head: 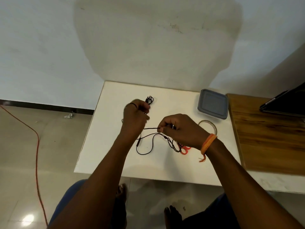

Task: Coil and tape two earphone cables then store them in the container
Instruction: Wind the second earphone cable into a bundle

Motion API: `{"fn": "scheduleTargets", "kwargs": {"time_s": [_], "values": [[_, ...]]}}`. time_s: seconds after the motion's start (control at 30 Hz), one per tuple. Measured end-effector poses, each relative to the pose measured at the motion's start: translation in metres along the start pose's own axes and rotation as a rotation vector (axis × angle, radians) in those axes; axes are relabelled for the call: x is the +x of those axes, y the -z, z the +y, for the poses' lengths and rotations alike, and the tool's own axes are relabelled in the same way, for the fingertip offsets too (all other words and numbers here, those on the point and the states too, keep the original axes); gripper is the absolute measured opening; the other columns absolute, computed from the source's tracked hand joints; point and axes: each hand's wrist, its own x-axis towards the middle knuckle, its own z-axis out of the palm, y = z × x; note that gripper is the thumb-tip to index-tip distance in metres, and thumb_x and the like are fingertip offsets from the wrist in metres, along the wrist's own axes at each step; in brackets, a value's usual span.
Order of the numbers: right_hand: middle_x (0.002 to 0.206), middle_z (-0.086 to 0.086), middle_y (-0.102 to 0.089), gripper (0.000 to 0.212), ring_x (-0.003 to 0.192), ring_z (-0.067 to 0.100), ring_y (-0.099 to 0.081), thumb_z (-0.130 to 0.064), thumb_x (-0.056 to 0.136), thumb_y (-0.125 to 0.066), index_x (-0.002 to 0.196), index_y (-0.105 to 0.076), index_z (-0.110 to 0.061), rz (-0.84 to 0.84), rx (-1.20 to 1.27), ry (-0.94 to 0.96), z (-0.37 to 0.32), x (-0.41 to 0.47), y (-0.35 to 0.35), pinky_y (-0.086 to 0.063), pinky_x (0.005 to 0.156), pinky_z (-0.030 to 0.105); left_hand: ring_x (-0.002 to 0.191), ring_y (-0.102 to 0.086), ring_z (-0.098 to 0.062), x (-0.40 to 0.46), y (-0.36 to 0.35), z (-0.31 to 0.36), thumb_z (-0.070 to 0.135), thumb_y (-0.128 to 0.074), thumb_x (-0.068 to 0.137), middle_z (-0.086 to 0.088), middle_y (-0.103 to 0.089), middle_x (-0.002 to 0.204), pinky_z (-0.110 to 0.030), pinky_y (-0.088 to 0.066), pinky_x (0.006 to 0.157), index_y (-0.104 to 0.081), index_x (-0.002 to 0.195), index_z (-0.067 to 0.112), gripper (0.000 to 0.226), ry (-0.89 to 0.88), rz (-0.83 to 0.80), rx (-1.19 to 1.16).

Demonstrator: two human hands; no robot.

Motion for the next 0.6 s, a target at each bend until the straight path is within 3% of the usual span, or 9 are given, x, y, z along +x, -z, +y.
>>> {"fn": "scheduleTargets", "kwargs": {"time_s": [0.1, 0.17, 0.23, 0.33, 0.47, 0.6], "values": [[0.086, -0.009, -0.072, 0.015, 0.077, 0.0, -0.062, -0.016, 0.089, -0.061, 0.091, -0.075, -0.021, 0.063, -0.056, 0.045, 0.003, 0.0, 0.005, -0.044, 0.066, 0.007, 0.054, -0.051, -0.023, -0.006, -0.007, -0.002, -0.01, -0.029, 0.089, -0.013, -0.057, 0.1, -0.017, -0.034, 0.037, -0.054, 0.105, 0.009, 0.036, 0.226, -0.254, 0.145], [0.083, -0.009, -0.069, 0.018, 0.074, 0.001, -0.06, -0.013, 0.087, -0.061, 0.091, -0.076, -0.021, 0.106, -0.098, 0.071, 0.005, 0.0, 0.007, -0.042, 0.065, 0.008, 0.05, -0.05, -0.018, -0.01, -0.009, -0.007, 0.0, -0.033, 0.098, -0.011, -0.06, 0.109, -0.016, -0.03, 0.033, -0.047, 0.12, 0.008, 0.027, 0.209, -0.4, 0.281], [0.075, -0.011, -0.062, 0.019, 0.069, 0.003, -0.055, -0.013, 0.087, -0.061, 0.091, -0.075, -0.024, 0.16, -0.117, 0.081, 0.006, 0.0, 0.011, -0.038, 0.061, 0.009, 0.04, -0.041, -0.011, -0.013, -0.012, -0.012, 0.022, -0.04, 0.104, -0.01, -0.068, 0.107, -0.018, -0.029, 0.036, -0.045, 0.121, 0.009, 0.022, 0.189, -0.48, 0.288], [0.068, -0.01, -0.057, 0.007, 0.064, 0.006, -0.05, -0.021, 0.085, -0.07, 0.089, -0.074, -0.025, 0.244, -0.102, 0.089, 0.008, -0.001, 0.02, -0.037, 0.06, 0.014, 0.038, -0.022, -0.01, -0.018, -0.014, -0.006, 0.055, -0.027, 0.101, -0.014, -0.074, 0.092, -0.019, -0.021, 0.039, -0.046, 0.115, 0.011, 0.05, 0.283, -0.601, 0.196], [0.078, 0.0, -0.066, 0.008, 0.073, 0.013, -0.058, -0.025, 0.082, -0.074, 0.089, -0.075, -0.021, 0.347, -0.075, 0.134, 0.013, -0.003, 0.031, -0.051, 0.067, 0.031, 0.041, -0.015, -0.012, -0.023, -0.016, 0.002, 0.082, -0.005, 0.081, -0.021, -0.073, 0.084, -0.02, -0.018, 0.037, -0.053, 0.113, 0.012, 0.091, 0.376, -0.774, 0.197], [0.076, -0.003, -0.058, 0.019, 0.074, 0.012, -0.058, -0.021, 0.089, -0.066, 0.106, -0.074, -0.019, 0.456, 0.026, 0.125, 0.017, -0.001, 0.033, -0.049, 0.069, 0.025, 0.036, -0.014, -0.011, -0.025, -0.017, 0.004, 0.091, -0.004, 0.07, -0.026, -0.072, 0.09, -0.022, -0.017, 0.039, -0.056, 0.112, 0.006, 0.107, 0.419, -0.98, 0.137]]}}
